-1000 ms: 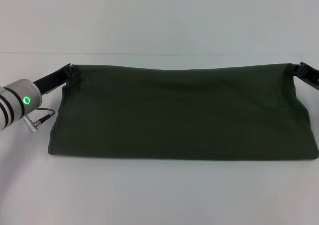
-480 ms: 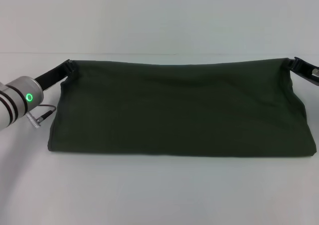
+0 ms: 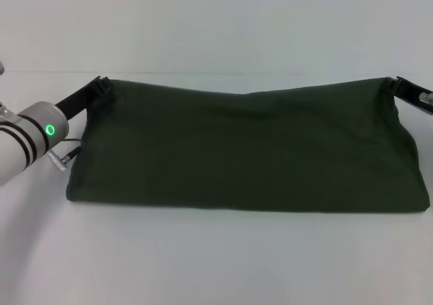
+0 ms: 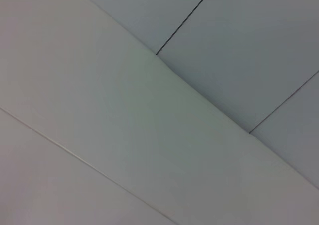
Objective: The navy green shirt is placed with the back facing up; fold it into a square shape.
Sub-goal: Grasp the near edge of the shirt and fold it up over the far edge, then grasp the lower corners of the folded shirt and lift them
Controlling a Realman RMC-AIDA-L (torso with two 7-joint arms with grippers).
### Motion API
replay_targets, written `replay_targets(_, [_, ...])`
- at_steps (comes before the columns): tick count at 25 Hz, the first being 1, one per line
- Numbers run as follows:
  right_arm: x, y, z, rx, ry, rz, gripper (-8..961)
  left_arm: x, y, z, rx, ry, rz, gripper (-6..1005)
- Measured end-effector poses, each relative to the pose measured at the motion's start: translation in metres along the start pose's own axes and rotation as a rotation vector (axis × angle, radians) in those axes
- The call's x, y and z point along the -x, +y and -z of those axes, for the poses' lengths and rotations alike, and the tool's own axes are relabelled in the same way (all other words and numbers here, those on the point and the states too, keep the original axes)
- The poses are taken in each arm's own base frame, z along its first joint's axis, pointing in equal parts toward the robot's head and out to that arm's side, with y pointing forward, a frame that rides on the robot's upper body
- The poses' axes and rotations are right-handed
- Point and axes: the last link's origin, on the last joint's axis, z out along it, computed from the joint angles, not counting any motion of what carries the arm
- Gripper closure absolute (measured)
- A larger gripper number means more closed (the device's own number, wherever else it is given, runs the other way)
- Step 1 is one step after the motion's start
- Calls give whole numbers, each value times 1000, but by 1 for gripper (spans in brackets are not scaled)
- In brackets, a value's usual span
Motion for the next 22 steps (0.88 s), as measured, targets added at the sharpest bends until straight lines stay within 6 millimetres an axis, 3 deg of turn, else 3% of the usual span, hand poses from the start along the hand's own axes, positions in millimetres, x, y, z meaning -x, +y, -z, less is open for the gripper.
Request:
replay_targets(8, [4, -2, -1, -18, -53, -1, 836, 5, 5, -3, 10, 50, 29, 837])
replay_targets(11, [3, -7, 1, -38, -66, -25, 826, 6, 2, -2, 4, 60, 42, 718])
replay_targets(17, [0, -12, 14, 54, -52, -66, 582, 8, -4, 12, 81, 50, 36, 452])
replay_targets(19, [0, -16, 24, 110, -37, -94, 335, 8, -8, 24, 141, 40, 49, 355])
replay_targets(22, [-3, -21, 41, 195, 33, -120, 197, 7, -18, 43, 195, -4, 78, 262])
